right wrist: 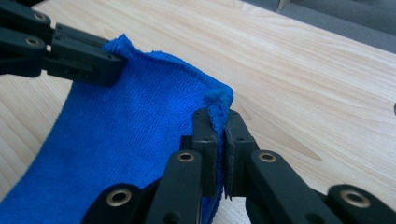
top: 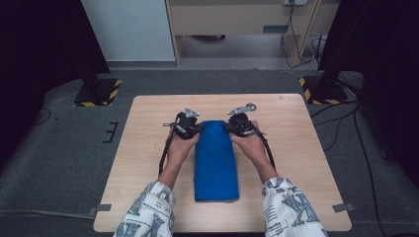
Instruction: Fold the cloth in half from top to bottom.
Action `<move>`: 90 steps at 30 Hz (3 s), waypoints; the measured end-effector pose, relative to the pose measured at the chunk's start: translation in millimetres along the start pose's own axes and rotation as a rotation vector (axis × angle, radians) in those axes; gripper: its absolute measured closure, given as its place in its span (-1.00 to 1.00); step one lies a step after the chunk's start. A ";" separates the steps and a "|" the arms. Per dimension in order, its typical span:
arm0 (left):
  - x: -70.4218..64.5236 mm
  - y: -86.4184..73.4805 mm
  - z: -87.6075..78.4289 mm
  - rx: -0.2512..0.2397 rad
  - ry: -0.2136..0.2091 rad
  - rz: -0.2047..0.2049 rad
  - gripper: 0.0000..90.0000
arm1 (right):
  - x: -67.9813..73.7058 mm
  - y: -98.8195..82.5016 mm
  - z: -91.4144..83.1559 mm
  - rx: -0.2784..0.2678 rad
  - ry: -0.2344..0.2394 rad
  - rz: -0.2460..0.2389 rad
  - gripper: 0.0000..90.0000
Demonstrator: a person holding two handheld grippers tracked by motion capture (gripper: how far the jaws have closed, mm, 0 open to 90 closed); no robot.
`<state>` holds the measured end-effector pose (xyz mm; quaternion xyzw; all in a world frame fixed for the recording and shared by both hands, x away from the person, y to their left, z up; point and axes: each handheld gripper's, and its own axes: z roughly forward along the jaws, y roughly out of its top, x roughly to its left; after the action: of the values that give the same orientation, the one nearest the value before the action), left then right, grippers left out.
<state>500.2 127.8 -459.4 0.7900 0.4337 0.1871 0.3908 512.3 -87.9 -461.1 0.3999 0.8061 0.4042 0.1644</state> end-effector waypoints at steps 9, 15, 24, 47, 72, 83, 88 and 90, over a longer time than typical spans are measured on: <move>0.8 8.8 -9.1 -0.024 0.004 0.006 0.92 | -1.6 7.8 -11.1 -0.021 0.002 0.000 0.91; 4.5 14.7 -6.6 -0.027 0.005 0.013 0.92 | -3.4 11.6 -7.4 -0.032 0.003 0.008 0.91; 8.7 21.1 -6.1 -0.051 0.006 0.020 0.92 | -8.8 20.9 -5.8 -0.046 -0.002 0.028 0.91; 3.0 -10.9 -5.5 -0.023 -0.015 0.038 0.92 | -1.4 -7.0 -2.2 -0.019 0.028 -0.007 0.91; 6.8 6.4 -12.8 -0.068 -0.019 0.019 0.92 | -5.4 4.5 -9.2 -0.064 0.019 0.025 0.91; 18.5 30.4 -19.9 -0.111 -0.010 -0.012 0.92 | -9.4 29.3 -14.8 -0.097 0.008 0.031 0.90; 17.1 33.5 -23.8 -0.107 -0.001 0.008 0.92 | -10.7 35.0 -17.5 -0.109 0.015 0.024 0.90; 14.1 32.1 -26.0 -0.103 0.003 0.015 0.92 | -10.4 32.6 -19.2 -0.109 0.023 0.023 0.89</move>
<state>508.8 141.1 -418.7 0.7719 0.4180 0.2132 0.4290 524.1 -94.5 -424.2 0.3951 0.7801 0.4537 0.1720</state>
